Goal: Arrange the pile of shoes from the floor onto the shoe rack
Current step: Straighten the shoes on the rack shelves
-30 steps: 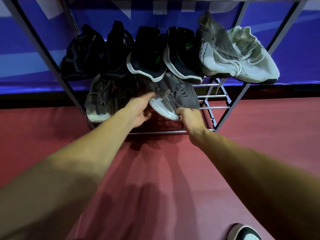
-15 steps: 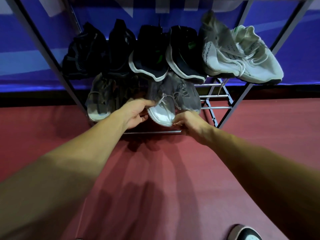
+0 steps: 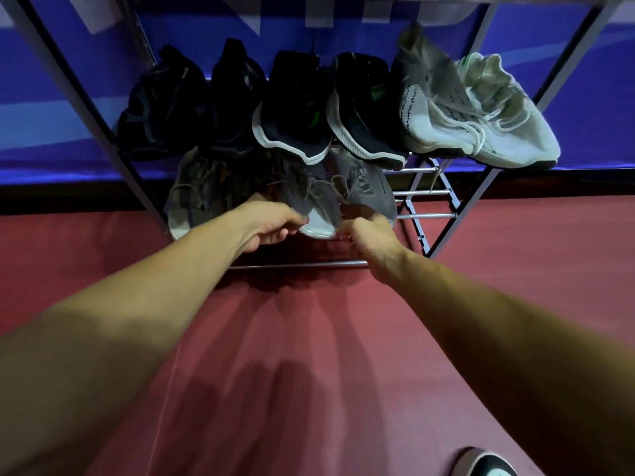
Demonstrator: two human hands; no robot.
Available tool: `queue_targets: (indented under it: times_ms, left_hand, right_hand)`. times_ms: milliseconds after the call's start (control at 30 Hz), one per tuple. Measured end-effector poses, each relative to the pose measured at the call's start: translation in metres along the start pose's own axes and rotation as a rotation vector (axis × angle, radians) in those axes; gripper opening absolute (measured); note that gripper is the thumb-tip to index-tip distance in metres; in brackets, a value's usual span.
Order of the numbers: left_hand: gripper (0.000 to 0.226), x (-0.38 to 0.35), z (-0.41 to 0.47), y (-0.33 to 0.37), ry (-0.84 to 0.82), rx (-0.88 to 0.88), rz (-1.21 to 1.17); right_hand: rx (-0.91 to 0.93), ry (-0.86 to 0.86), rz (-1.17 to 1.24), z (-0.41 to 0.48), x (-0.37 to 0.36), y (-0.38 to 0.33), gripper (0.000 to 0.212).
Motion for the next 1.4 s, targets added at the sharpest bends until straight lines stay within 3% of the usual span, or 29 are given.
queue_targets:
  times_ms: [133,433,500,600,733,900,1233,1400]
  left_hand:
    - [0.015,0.0,0.009,0.0,0.124,-0.054,-0.064]
    - [0.019,0.01,0.007,0.015,0.305,-0.152,0.035]
    - [0.019,0.009,0.005,0.013,0.352,-0.14,0.144]
    - [0.037,0.007,0.002,0.018,0.416,-0.157,0.357]
    - [0.052,0.011,-0.001,0.021,0.43,-0.146,0.415]
    - [0.05,0.011,-0.014,0.028,0.536,-0.207,0.565]
    - [0.057,0.009,-0.018,0.025,0.313,-0.203,0.624]
    - [0.036,0.007,-0.049,0.034,0.236,-0.292,0.59]
  right_hand:
    - [0.045,0.063,-0.037,0.004,-0.003,0.0,0.036]
    - [-0.004,0.087,-0.163,0.004,-0.013,0.004,0.054]
    - [-0.017,0.085,-0.196,0.005,-0.014,0.006,0.052]
    - [-0.029,0.068,-0.238,0.008,-0.014,0.008,0.047]
    - [-0.008,0.06,-0.306,0.008,-0.016,0.003,0.043]
    - [0.042,0.117,-0.409,0.007,-0.012,0.003,0.043]
    - [0.044,0.023,-0.576,-0.003,-0.015,-0.013,0.037]
    - [0.054,0.033,-0.515,-0.033,-0.015,-0.047,0.038]
Point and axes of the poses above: each hand's wrist, its own z-axis towards the middle knuckle, its own x-axis out of the back of the hand, y = z × x, the point moved 9 cm from there along z, towards the middle knuckle, and after that the axes turned 8 degrees about z, right-handed, at the moved point
